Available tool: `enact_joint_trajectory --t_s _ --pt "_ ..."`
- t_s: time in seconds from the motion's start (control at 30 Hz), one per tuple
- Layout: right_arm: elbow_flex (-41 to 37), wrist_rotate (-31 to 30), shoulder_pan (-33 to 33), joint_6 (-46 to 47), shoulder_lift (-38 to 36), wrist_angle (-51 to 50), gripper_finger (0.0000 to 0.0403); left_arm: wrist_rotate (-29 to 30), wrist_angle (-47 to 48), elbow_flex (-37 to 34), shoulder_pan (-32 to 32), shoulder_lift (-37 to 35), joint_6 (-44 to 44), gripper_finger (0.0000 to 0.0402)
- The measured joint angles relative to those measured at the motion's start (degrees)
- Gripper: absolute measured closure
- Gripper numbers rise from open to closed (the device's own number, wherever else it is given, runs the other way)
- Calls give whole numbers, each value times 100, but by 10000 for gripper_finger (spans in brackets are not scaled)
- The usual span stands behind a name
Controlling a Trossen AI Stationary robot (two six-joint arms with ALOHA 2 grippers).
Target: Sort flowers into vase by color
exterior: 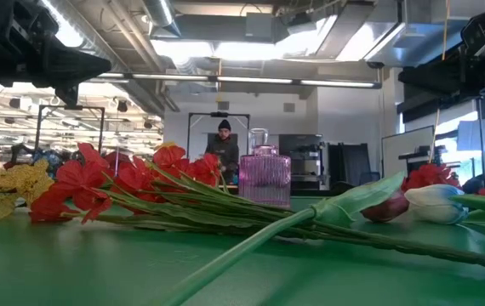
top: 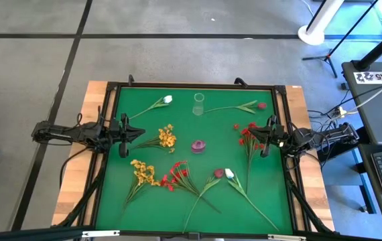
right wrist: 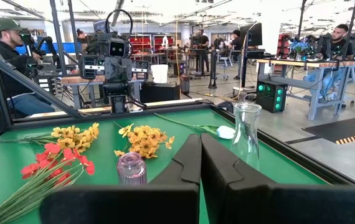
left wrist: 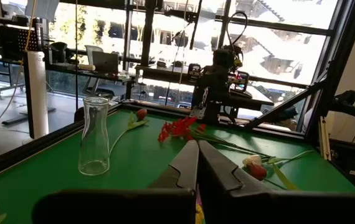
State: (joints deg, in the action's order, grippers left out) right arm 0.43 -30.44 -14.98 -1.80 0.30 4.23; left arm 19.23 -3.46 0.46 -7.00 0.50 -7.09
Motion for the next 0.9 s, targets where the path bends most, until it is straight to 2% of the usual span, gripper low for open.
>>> enact_joint_trajectory --t_s 0.23,0.43,0.6,0.73,0.9 --pt "0 -4 1 -39 0 82 402 -1 0 1 1 1 0 401" --pt "44 -37 0 -14 0 1252 402 -1 0 1 -1 1 0 401" --pt "691 86 1 -1 216 1116 402 -1 0 1 0 0 0 401" --pt "1452 73 0 53 787 247 402 -1 0 0 -1 1 0 401" --pt "2427 -505 1 915 1991 -1604 402 -1 0 1 1 -1 0 401"
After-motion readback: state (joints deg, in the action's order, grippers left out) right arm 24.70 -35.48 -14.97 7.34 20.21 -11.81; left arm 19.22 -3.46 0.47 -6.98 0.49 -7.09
